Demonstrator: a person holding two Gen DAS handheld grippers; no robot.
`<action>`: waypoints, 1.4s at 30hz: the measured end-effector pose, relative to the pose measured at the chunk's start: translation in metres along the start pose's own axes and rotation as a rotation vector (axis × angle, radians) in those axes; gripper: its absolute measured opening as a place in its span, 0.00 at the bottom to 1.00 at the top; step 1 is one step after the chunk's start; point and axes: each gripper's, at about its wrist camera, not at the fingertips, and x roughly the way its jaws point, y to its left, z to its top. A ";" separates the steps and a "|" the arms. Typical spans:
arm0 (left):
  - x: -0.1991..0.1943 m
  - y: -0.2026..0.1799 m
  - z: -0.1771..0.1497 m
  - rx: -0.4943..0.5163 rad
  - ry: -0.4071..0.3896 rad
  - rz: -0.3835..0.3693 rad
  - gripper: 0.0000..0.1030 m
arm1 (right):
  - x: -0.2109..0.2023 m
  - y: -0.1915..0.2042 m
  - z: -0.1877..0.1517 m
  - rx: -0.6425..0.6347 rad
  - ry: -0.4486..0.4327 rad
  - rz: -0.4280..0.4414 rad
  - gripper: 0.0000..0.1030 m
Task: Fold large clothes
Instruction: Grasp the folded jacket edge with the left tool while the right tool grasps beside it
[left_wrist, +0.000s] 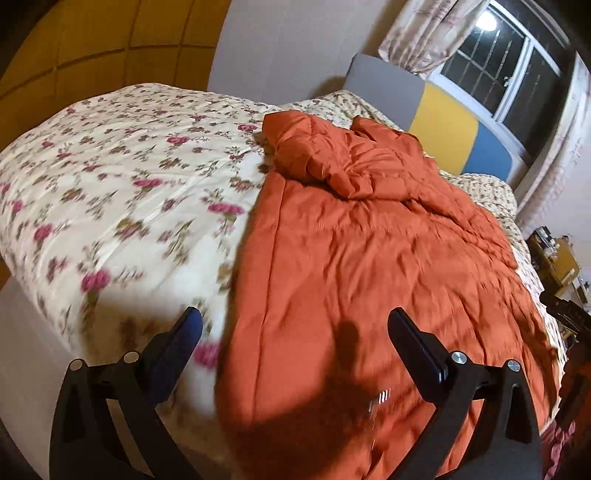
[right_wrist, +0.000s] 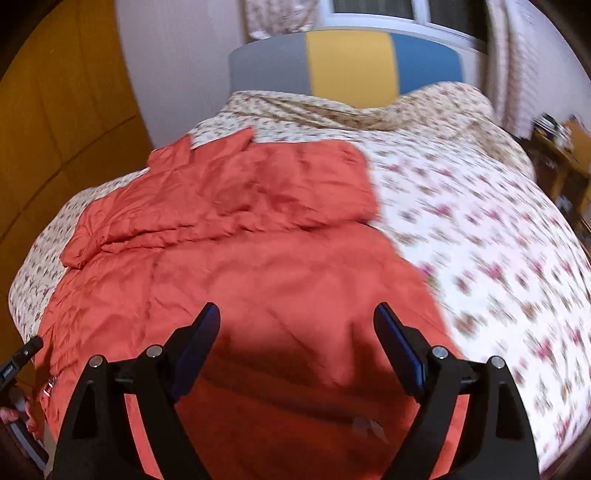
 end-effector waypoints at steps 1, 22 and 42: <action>-0.005 0.002 -0.006 0.006 0.000 -0.013 0.95 | -0.009 -0.013 -0.006 0.022 -0.004 -0.014 0.82; -0.011 -0.001 -0.068 0.057 0.206 -0.293 0.72 | -0.044 -0.101 -0.096 0.199 0.127 0.098 0.37; -0.098 0.016 -0.037 0.020 0.093 -0.417 0.12 | -0.127 -0.083 -0.114 0.206 0.123 0.409 0.10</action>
